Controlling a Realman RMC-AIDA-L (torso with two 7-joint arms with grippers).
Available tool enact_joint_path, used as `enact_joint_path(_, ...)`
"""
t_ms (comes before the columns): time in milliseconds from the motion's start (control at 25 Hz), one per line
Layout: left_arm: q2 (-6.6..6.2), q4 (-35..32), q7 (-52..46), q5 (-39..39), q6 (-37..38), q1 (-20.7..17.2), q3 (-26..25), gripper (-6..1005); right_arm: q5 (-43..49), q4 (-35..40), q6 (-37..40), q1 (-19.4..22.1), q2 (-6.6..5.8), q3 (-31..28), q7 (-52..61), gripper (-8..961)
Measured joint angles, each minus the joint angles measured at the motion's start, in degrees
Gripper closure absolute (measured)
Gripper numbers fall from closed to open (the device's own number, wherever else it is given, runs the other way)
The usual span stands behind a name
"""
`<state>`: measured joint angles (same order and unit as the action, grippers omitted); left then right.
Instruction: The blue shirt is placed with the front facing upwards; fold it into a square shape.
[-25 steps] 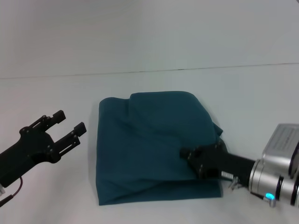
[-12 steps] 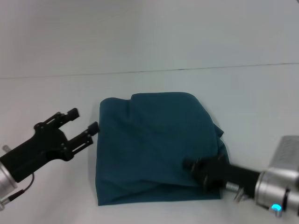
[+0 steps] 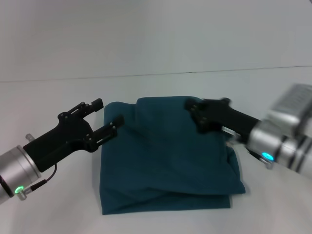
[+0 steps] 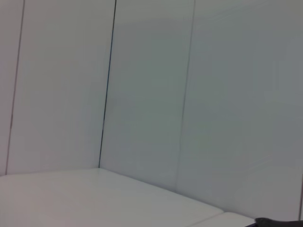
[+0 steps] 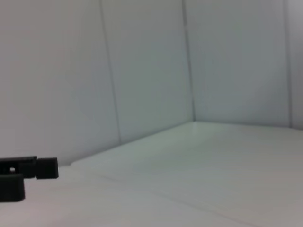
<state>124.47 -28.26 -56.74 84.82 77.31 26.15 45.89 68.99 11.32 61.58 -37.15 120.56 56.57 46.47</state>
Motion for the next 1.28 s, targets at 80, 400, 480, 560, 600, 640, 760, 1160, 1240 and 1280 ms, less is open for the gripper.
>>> enact_joint_path(80,0.01,0.2,0.3,-0.9,-0.1,-0.4,0.0,272,0.0,-1.3,-3.8,-3.7,0.14,1.5,0.0,939)
enact_joint_path(400,0.04,0.3,1.6,-3.9,0.6,-4.2,-0.7,271,0.0,-5.8,-20.8,-15.2,0.52,6.5,3.2,933)
enact_joint_path(480,0.05,0.4,1.8,-3.9,0.7,-4.4,-0.8,271,0.0,-6.2,-23.0,-16.1,0.53,6.9,4.5,932)
enact_joint_path(560,0.06,0.8,2.1,-3.9,0.7,-4.6,-0.8,271,0.0,-6.6,-27.0,-17.2,0.54,7.6,6.5,930)
enact_joint_path(600,0.06,1.0,2.3,-4.0,0.7,-4.6,-0.8,271,0.0,-6.6,-28.8,-17.5,0.54,7.7,7.4,930)
enact_joint_path(640,0.07,1.3,2.6,-4.0,0.7,-4.6,-0.8,271,-0.1,-6.6,-30.1,-17.6,0.54,7.8,8.2,929)
enact_joint_path(760,0.07,1.7,2.9,-4.0,0.5,-4.5,-0.9,271,-0.2,-6.4,-32.7,-17.2,0.34,7.8,10.4,927)
enact_joint_path(1160,0.07,1.8,2.9,-4.0,0.2,-4.5,-0.9,270,-3.7,-3.8,-37.9,-12.5,0.02,5.8,11.5,920)
enact_joint_path(1240,0.04,1.8,2.9,-4.0,0.2,-4.6,-0.9,270,-5.7,-2.5,-34.6,-10.6,0.02,5.6,11.5,918)
enact_joint_path(1280,0.02,1.8,2.9,-4.0,0.3,-4.6,-0.9,270,-6.4,-1.1,-30.4,-9.0,0.11,5.6,11.5,918)
